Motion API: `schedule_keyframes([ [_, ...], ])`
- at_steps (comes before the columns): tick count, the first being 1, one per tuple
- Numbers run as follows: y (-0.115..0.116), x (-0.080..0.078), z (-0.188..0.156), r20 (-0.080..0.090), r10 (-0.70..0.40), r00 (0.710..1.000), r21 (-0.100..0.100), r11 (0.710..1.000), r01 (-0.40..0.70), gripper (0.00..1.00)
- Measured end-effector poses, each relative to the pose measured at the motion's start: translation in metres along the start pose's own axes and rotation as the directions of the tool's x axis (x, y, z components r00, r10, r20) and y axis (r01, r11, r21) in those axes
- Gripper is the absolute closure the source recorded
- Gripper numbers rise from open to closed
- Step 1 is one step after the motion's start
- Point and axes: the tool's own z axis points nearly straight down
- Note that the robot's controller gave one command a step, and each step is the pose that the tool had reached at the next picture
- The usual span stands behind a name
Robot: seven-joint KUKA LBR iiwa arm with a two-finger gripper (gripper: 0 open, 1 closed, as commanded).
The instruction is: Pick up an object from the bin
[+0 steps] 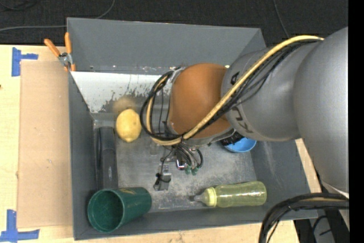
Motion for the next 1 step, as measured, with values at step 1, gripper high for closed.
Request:
schedule_keyframes([
  [1,-0.0009,-0.0022,-0.0042,0.008,0.005,1.000,-0.001,1.000,-0.005,0.00],
])
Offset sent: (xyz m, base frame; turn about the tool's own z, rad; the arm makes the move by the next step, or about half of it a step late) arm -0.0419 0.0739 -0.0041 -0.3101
